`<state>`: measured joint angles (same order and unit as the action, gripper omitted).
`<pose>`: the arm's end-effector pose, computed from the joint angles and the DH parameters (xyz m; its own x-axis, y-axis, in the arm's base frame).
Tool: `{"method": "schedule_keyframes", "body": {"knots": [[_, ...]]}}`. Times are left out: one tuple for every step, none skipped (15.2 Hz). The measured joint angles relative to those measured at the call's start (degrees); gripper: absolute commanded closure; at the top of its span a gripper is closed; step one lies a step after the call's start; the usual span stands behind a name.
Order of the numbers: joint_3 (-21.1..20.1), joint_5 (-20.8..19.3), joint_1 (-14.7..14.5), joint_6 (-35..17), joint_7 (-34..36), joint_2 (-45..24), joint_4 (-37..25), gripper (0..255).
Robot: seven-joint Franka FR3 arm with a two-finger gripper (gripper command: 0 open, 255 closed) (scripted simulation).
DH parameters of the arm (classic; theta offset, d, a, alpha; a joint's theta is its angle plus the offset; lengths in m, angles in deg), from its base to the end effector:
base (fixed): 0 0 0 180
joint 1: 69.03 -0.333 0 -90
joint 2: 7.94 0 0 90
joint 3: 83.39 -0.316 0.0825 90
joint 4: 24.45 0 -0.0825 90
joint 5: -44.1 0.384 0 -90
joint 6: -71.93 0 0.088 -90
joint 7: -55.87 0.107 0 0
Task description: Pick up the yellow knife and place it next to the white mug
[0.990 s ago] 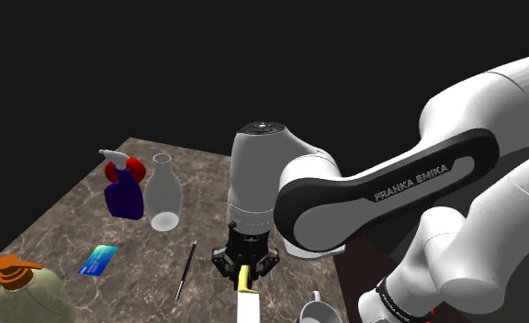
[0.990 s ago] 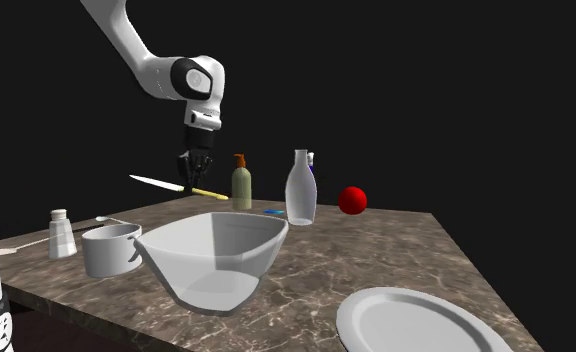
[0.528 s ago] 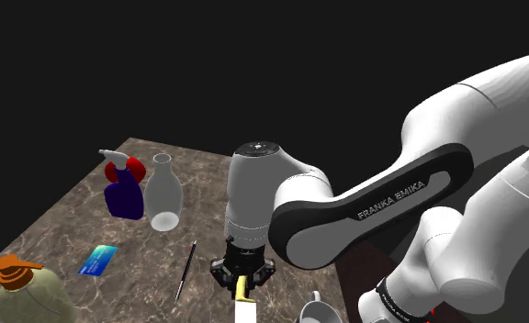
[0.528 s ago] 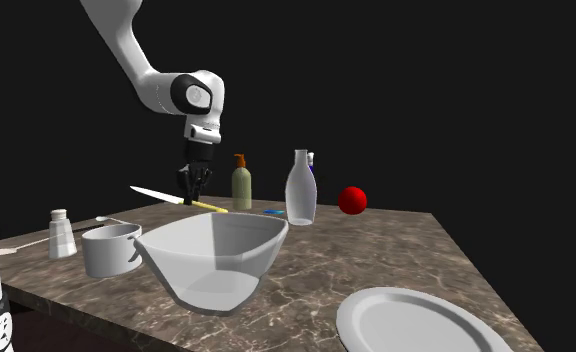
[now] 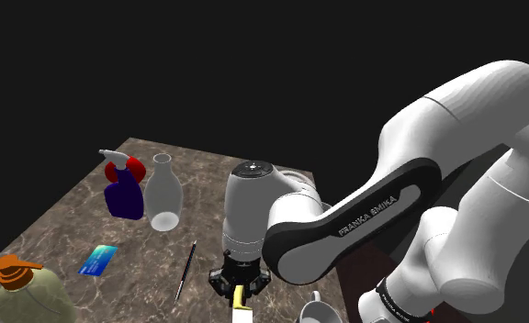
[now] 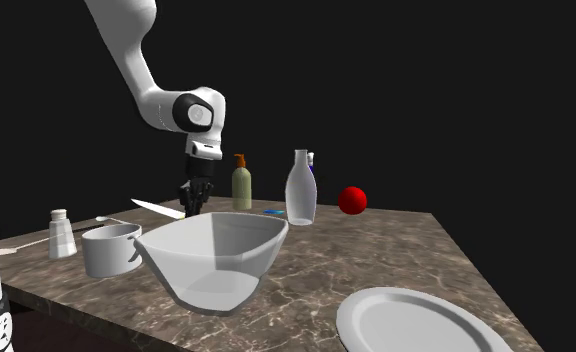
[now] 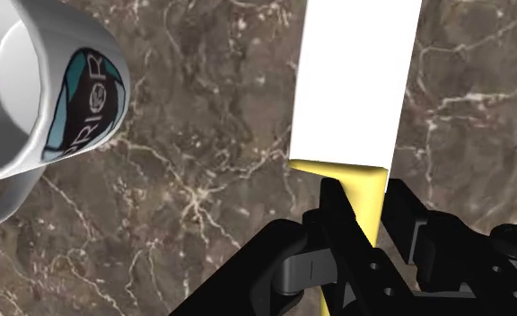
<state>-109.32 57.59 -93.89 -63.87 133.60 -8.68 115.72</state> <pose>0.2956 0.3669 0.2883 0.7831 -0.5980 -0.1708 -0.5964 -0.7999 0.0664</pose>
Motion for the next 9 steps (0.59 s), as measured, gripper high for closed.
{"method": "schedule_keyframes", "body": {"knots": [[-0.12, -0.24, -0.14, -0.94, 0.33, -0.78, 0.17, 255], [-0.09, -0.53, -0.14, -1.79, 0.38, -1.54, 0.30, 255], [-0.12, -0.77, -0.22, -2.80, 0.54, -2.31, 0.57, 255], [-0.04, -1.12, -0.21, -3.66, 0.60, -3.14, 0.65, 255], [-0.01, -1.42, -0.26, -4.49, 0.74, -3.90, 0.76, 255], [0.04, -1.76, -0.32, -5.35, 0.91, -4.72, 0.84, 255], [0.09, -2.12, -0.42, -6.42, 1.11, -5.65, 1.02, 255], [0.11, -2.25, -0.46, -6.79, 1.18, -5.96, 1.10, 255], [0.14, -2.34, -0.47, -7.02, 1.20, -6.17, 1.12, 255]]}}
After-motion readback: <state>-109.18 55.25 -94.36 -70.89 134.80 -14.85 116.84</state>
